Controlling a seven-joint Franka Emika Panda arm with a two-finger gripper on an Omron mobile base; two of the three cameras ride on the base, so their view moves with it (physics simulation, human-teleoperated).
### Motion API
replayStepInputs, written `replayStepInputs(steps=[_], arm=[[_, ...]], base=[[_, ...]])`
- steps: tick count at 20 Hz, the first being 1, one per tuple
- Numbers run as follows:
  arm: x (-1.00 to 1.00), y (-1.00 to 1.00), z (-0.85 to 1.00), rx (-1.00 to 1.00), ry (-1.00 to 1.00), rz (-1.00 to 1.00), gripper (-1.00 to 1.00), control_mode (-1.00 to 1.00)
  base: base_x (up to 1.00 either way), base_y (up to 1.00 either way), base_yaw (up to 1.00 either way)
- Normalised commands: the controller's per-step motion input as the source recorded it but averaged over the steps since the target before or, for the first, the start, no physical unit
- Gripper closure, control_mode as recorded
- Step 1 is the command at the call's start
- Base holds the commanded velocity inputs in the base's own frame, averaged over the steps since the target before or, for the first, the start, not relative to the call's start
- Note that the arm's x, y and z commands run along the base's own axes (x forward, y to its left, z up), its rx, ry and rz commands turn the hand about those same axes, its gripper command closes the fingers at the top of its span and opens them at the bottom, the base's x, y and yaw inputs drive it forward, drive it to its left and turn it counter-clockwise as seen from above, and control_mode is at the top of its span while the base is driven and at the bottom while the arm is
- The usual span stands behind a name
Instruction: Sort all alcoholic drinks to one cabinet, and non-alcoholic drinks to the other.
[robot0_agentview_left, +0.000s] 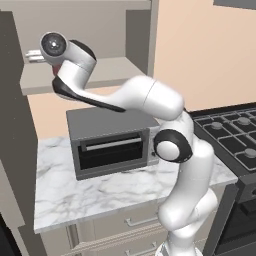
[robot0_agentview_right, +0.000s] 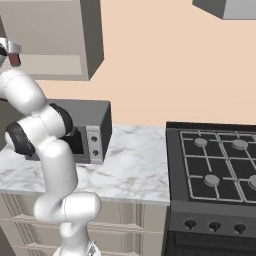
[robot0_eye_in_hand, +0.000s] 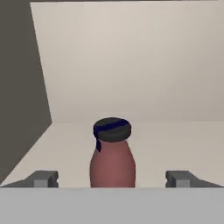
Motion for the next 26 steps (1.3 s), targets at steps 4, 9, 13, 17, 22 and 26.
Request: replayStepInputs(steps=[4,9,13,17,22,26], arm=[[-0.67,-0.46,0.02,0.1,0.1,-0.13,-1.0,-1.0],[-0.62,-0.44,0.0,0.08,0.09,-0.1,-1.0,-1.0],[-0.57,-0.35,0.0,0.07,0.06,-0.07,-1.0,-1.0],[-0.83,-0.38,0.0,0.09,0.0,0.0,-1.0,-1.0],[-1.0,-0.67,0.01,0.14,0.0,0.0,-1.0,-1.0],[-0.92,-0.86,0.0,0.13,0.0,0.0,-1.0,-1.0]], base=[[0.0,0.0,0.0],[0.0,0.0,0.0],[0.0,0.0,0.0],[0.0,0.0,0.0],[0.0,0.0,0.0],[0.0,0.0,0.0]])
